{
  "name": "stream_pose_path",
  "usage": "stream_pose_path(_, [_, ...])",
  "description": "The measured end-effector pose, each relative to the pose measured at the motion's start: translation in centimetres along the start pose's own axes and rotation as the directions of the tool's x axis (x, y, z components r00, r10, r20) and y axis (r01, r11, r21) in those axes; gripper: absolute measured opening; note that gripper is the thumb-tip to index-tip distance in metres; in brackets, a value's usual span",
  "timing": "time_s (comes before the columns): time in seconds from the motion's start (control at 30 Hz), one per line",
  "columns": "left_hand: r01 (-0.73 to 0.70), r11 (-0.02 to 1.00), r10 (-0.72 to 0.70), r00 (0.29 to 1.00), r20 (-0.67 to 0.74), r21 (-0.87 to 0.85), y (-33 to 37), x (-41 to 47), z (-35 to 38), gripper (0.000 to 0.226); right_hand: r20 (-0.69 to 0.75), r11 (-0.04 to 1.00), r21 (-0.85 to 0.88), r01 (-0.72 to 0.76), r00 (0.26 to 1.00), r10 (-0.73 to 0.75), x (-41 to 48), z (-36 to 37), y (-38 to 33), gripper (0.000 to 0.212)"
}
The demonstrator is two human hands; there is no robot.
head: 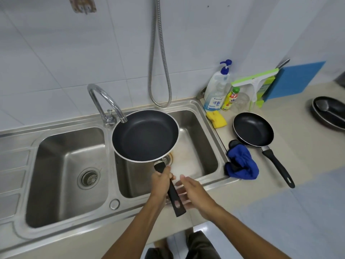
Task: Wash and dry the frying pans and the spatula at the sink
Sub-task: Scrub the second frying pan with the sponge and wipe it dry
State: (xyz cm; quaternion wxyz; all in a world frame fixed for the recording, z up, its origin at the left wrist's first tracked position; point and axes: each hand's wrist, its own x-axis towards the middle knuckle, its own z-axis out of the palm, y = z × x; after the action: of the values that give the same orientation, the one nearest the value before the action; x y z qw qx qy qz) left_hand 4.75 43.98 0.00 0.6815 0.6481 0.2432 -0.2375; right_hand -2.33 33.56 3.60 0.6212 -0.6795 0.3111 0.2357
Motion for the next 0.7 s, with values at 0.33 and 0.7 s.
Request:
stream_pose_path(0.33, [-0.036, 0.995, 0.031, 0.998, 0.057, 0.09, -1.1, -1.3, 2.5, 0.049, 0.004, 0.99, 0.107, 0.093, 0.996, -0.094, -2.7, 1.5, 1.8, 0.059])
stream_pose_path(0.7, [-0.243, 0.957, 0.224, 0.966, 0.129, 0.157, -1.7, -8.6, 15.8, 0.046, -0.093, 0.957, 0.142, 0.253, 0.966, -0.241, -7.2, -12.4, 4.8, 0.053])
